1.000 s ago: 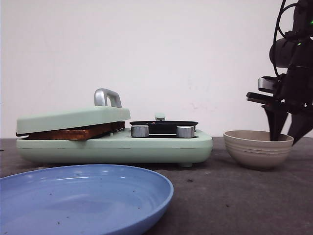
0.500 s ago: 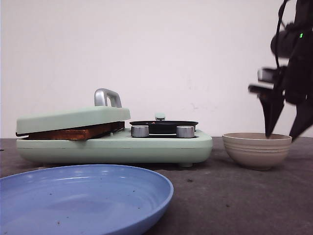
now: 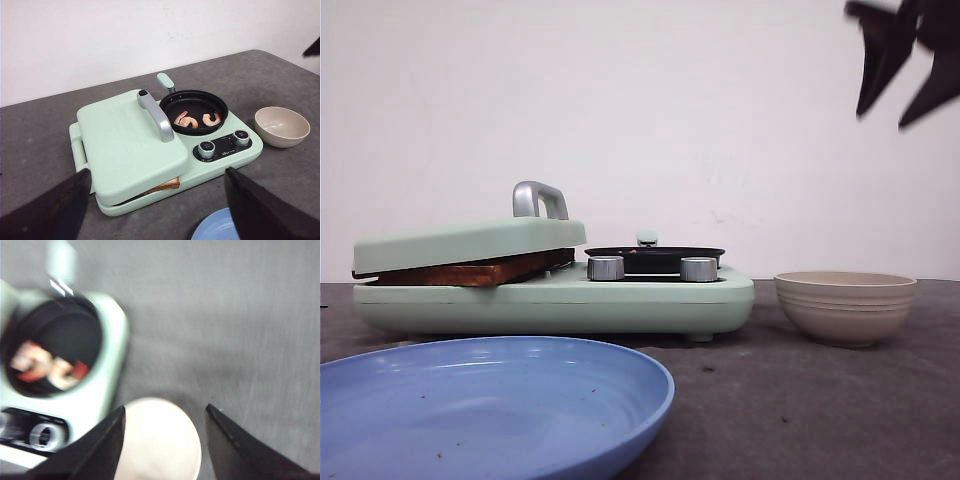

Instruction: Make breakfast with bread and shrimp

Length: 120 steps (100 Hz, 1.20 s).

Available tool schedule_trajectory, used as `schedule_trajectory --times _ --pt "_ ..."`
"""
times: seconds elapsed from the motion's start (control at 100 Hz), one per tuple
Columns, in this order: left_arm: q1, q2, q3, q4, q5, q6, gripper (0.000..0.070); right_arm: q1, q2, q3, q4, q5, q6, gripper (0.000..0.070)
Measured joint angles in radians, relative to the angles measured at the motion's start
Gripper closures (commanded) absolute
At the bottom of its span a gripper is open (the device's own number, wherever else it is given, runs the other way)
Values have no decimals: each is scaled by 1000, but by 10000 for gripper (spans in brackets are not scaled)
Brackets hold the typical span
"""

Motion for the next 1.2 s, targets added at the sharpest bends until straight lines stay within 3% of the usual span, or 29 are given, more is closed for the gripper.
schedule_trajectory --times 0.19,0.27,0.31,0.35,0.36,0.59,0.72,1.01,1.2 --pt "0 0 0 0 0 0 255 13 -89 1 -1 -100 -15 394" --pt "0 0 0 0 0 0 417 36 -114 1 -1 -148 -16 446" --pt "0 0 0 0 0 0 539 53 -126 1 -1 -166 -18 548" --pt "0 0 0 1 0 0 675 73 -137 1 -1 -179 -22 700" --pt "0 0 0 1 0 0 700 79 -139 1 -1 -180 -23 700" --pt "0 0 0 2 0 -18 693 221 -209 0 4 -180 -68 699" --pt "0 0 0 27 0 -55 693 299 -270 -38 72 -173 -79 699" --pt "0 0 -24 161 9 -151 694 529 -472 -309 320 17 -77 700" --pt "0 -20 -151 326 45 -210 693 635 -594 -552 498 111 -30 700"
